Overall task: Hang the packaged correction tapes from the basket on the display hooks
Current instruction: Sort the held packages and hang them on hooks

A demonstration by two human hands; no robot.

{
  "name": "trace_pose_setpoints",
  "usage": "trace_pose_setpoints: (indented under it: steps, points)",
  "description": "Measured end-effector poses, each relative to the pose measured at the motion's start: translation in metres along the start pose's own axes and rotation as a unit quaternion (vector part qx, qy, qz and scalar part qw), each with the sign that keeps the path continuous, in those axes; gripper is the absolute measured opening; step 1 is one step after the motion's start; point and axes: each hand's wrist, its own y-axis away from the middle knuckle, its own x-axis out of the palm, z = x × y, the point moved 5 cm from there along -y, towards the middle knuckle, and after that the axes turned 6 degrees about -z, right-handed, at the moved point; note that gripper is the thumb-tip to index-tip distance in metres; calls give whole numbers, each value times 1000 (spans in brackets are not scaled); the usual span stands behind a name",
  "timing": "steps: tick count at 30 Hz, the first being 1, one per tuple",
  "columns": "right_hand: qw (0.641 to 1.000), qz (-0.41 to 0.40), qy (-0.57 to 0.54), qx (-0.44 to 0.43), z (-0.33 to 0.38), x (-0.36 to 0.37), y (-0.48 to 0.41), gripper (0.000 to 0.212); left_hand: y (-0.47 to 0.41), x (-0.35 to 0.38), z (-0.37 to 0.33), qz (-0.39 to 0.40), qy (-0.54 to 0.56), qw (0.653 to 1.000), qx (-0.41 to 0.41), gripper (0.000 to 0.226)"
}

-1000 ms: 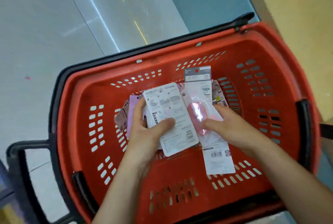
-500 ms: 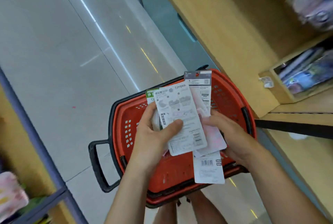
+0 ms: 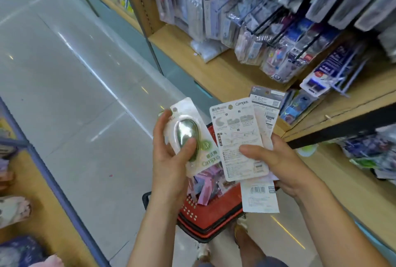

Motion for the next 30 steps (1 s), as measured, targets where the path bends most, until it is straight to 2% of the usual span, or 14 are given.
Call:
trace_pose_setpoints:
  steps: [3, 6, 8, 10, 12, 16, 17, 20, 25, 27, 30]
  points:
    - [999, -37, 14, -19, 17, 5, 34, 59, 27, 5, -40, 62, 43, 997, -8, 91]
    - [997, -62, -4, -50, 35, 11, 66, 62, 49, 14, -67, 127, 26, 991, -24, 95]
    - [995, -71, -11, -64, 46, 13, 86, 60, 62, 32, -75, 203, -27, 979, -12, 69]
    - [994, -76, -24, -80, 56, 10, 104, 52, 76, 50, -79, 234, -83, 969, 18, 42]
    - [991, -90, -33, -90, 67, 5, 123, 48, 89, 67, -82, 237, -82, 968, 25, 38]
    - [985, -100, -54, -126, 85, -9, 158, 39, 115, 105, -85, 295, -44, 954, -23, 38]
    - [982, -113, -60, -138, 90, -14, 167, 44, 121, 115, -85, 311, -47, 949, -25, 37]
    - [964, -169, -68, -195, 103, -37, 195, 78, 144, 148, -83, 357, -59, 932, -28, 33]
    - [925, -249, -45, -285, 110, -86, 247, 116, 187, 201, -66, 406, -93, 909, -20, 31]
    - [908, -272, -42, -314, 108, -110, 271, 114, 208, 221, -56, 429, -117, 896, -5, 29]
    - [899, -285, -59, -327, 100, -156, 310, 96, 247, 254, -41, 455, -148, 878, 12, 21]
